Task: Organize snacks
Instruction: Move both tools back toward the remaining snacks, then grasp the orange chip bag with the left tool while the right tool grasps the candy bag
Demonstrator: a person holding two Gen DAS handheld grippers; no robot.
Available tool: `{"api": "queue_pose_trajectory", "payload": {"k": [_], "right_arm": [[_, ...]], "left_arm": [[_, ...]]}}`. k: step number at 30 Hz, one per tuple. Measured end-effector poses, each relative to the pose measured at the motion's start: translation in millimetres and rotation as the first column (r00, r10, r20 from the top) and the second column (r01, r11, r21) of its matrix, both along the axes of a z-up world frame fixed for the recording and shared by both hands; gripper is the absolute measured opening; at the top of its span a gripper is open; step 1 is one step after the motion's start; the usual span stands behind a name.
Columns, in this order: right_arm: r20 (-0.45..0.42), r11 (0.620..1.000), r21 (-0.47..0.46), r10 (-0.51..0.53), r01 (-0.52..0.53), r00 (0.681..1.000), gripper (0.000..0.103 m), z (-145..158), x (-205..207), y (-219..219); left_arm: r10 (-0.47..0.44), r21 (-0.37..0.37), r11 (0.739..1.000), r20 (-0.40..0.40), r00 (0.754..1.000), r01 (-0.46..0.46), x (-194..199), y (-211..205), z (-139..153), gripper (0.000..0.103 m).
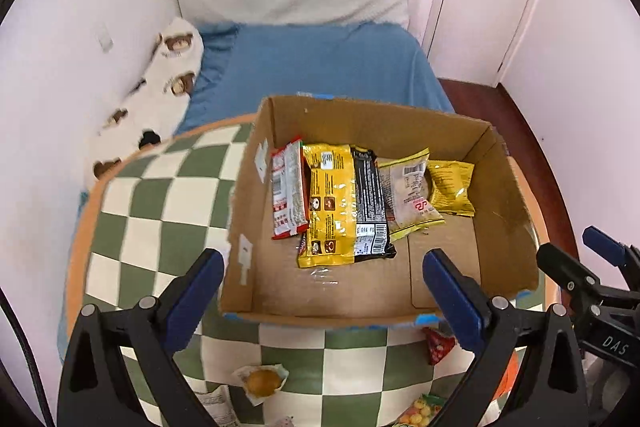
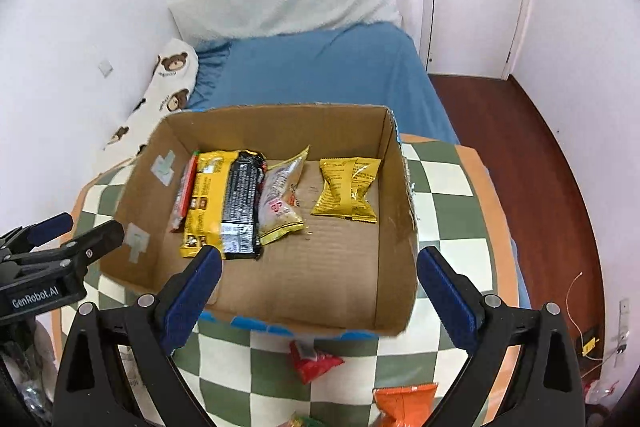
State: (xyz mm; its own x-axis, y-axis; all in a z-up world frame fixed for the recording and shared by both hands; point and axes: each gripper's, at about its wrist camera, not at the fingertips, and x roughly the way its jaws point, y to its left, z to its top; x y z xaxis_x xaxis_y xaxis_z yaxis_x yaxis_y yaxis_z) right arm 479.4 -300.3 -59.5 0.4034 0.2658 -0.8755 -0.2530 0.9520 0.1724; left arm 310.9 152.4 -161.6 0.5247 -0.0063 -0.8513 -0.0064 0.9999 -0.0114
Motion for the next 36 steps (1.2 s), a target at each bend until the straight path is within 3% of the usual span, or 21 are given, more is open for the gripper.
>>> {"api": "queue_pose_trajectory", "payload": {"k": [7,12,18,21,24,28,31,34,35,36], "right_arm": [[0.066,0.998,0.051,-0.037,0.033,0.997,0.100,35,-42,-14],[0.069,0.993,0.107,-0.058,0.050,0.996,0.100,52,-70,-23],[-0.039,0.989,0.145,-0.035,0.041,0.999,0.100,36,-109,-35],[-0.142,0.991,0.133,-0.015,0.034,0.990,0.100,4,-131,-39],[-0.241,0.992,0.120,-0.011,0.041,0.970,0.100,-32,-151,-46],[-0.376,0.988,0.140,-0.014,0.072,0.926,0.079,-77,-176,-57],[-0.441,0.988,0.135,-0.006,0.073,0.897,0.078,-102,-193,-58],[-0.494,0.989,0.129,0.006,0.067,0.869,0.078,-120,-205,-55],[-0.503,0.990,0.126,0.009,0.063,0.864,0.078,-123,-205,-53],[-0.512,0.991,0.122,0.016,0.054,0.859,0.078,-126,-206,-50]], "left_arm": [[-0.026,0.007,1.000,0.083,0.996,0.026,-41,-5,29,0.102],[-0.029,-0.011,0.999,0.082,0.996,0.030,-65,-4,32,0.102],[-0.014,-0.036,0.999,-0.035,0.999,0.013,-95,9,1,0.102],[-0.007,-0.032,0.999,-0.143,0.990,0.003,-114,17,-32,0.102],[-0.002,-0.002,1.000,-0.262,0.965,0.002,-136,29,-71,0.102],[-0.073,0.024,0.996,-0.410,0.909,0.090,-172,35,-124,0.102],[-0.201,0.027,0.969,-0.493,0.846,0.247,-194,22,-153,0.102],[-0.329,0.068,0.890,-0.587,0.740,0.450,-220,1,-187,0.102],[-0.378,0.083,0.839,-0.623,0.685,0.538,-232,-9,-201,0.102],[-0.392,0.095,0.815,-0.636,0.665,0.572,-238,-13,-207,0.102]]}}
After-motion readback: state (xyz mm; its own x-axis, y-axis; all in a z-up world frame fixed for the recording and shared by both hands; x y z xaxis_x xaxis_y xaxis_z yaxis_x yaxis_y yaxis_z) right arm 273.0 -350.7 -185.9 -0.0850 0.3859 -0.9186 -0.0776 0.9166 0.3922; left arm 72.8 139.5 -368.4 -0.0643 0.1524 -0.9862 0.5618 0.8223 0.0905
